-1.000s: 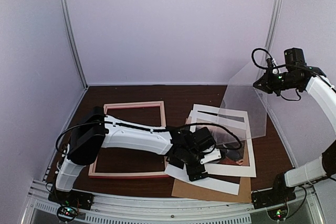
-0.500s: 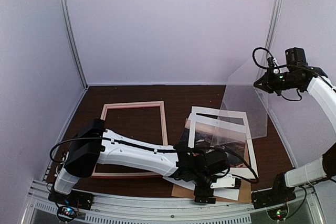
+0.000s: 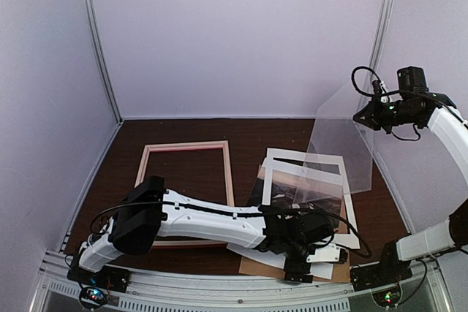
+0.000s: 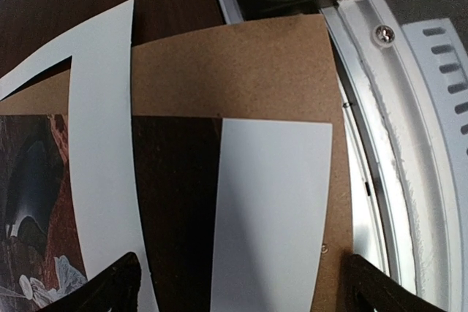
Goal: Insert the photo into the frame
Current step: Move the backboard to the center of the board.
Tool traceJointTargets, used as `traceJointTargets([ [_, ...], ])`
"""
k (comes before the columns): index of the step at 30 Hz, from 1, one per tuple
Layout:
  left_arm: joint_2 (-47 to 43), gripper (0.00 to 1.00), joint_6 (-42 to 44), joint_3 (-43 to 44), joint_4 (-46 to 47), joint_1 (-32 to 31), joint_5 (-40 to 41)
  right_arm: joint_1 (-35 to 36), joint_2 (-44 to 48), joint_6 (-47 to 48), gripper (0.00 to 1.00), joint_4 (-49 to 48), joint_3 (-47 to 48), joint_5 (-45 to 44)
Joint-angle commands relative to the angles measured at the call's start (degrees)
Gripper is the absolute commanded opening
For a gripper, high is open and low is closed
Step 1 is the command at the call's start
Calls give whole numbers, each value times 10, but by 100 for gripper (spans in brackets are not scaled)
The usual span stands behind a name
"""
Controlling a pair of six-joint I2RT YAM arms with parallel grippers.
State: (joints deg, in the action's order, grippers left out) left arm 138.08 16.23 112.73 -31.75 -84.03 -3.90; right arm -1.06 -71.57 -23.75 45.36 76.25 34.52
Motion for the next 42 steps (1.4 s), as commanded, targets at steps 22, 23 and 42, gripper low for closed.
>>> traceJointTargets([
  [22,15,98,13,-14,34,-13,2,-7,8,5,0,-13,-9,9],
  [23,17,98,12,-13,36,-13,10,-7,8,5,0,-13,-9,8],
  [42,24,94,-63,-13,68,22,-3,-7,11,5,0,-14,-15,12],
])
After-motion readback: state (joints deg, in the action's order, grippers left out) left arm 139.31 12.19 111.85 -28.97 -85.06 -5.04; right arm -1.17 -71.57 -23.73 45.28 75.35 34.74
